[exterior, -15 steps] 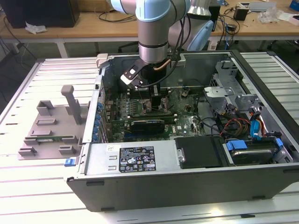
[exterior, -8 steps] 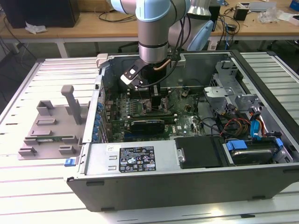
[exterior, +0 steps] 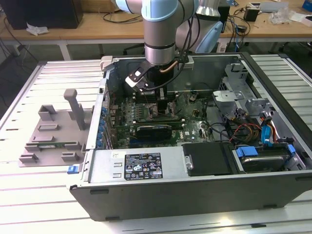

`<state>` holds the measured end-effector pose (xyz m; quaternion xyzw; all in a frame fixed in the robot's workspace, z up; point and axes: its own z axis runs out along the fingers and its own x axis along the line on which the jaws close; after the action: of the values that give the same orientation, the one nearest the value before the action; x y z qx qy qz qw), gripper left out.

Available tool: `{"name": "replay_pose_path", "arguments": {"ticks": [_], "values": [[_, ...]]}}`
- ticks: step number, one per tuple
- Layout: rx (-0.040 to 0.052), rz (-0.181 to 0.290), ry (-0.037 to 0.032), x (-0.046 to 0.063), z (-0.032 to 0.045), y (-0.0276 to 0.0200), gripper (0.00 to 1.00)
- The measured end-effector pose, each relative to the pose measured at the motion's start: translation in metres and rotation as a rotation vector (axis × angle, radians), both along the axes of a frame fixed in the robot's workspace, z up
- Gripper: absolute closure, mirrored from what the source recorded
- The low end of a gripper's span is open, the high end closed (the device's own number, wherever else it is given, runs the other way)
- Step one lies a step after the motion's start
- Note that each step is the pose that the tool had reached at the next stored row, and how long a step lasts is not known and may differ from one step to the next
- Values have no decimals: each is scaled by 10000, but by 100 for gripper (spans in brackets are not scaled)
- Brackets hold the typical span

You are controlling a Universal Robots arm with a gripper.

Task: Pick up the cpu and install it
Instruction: 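Place the cpu into insertion slot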

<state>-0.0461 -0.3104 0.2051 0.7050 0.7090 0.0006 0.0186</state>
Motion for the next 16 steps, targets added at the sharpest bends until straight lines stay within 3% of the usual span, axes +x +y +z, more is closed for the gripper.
{"name": "replay_pose_path", "arguments": {"ticks": [14, 16], "values": [[0, -2, 0, 0, -5, 12, 49], [0, -2, -1, 0, -6, 12, 42]]}}
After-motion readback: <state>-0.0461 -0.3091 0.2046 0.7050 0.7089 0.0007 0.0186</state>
